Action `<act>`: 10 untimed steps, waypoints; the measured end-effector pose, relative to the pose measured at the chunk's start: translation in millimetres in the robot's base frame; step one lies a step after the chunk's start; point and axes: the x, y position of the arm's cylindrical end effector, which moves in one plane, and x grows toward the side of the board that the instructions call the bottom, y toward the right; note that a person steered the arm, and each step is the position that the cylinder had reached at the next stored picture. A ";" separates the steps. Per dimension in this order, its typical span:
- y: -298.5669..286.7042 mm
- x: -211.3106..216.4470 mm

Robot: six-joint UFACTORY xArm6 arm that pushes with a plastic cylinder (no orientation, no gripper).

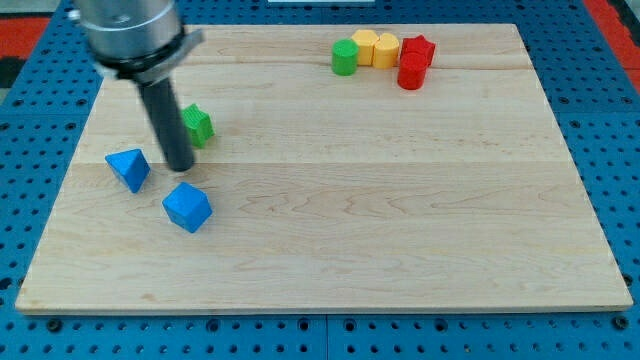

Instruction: Push the green star below the green circle

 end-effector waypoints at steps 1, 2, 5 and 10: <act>-28.9 -10.5; -28.7 -17.9; 33.2 -39.3; 63.4 -65.5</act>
